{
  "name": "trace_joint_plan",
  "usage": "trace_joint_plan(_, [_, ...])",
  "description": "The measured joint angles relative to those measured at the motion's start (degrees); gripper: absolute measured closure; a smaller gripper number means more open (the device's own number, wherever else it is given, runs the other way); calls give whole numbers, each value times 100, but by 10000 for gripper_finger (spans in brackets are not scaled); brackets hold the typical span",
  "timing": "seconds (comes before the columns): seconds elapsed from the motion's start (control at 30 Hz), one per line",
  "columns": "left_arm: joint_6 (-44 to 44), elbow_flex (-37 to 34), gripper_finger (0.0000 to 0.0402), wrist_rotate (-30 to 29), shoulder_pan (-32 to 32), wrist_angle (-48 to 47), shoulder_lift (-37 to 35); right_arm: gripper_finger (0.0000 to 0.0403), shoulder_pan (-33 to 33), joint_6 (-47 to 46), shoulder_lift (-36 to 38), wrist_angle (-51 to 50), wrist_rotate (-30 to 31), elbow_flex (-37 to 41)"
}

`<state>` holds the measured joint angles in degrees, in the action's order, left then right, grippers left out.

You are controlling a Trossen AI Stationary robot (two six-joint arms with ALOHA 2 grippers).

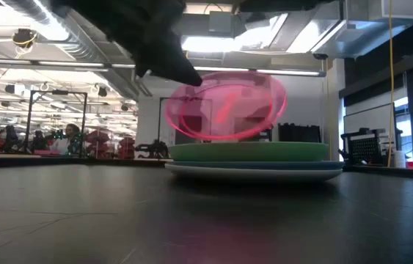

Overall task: Stack plastic plates
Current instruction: Stack the pink plate on top of the pink plate

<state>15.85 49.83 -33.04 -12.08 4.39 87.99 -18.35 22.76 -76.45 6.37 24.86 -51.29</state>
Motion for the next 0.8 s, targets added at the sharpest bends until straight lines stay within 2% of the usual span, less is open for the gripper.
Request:
trace_joint_plan(0.1, [-46, 0, 398, -20, 358, 124, 59, 402, 0, 0, -2, -59, -44, 0])
trace_joint_plan(0.37, [-313, 1, 398, 571, 1110, 755, 599, 402, 0, 2, -2, -47, -46, 0])
trace_joint_plan(0.63, [-443, -1, 392, 776, 1338, 844, 743, 402, 0, 6, -2, -158, -46, 0])
trace_joint_plan(0.8, [-517, 1, 354, 982, 1327, 815, 742, 402, 0, 6, -2, -192, -46, 0])
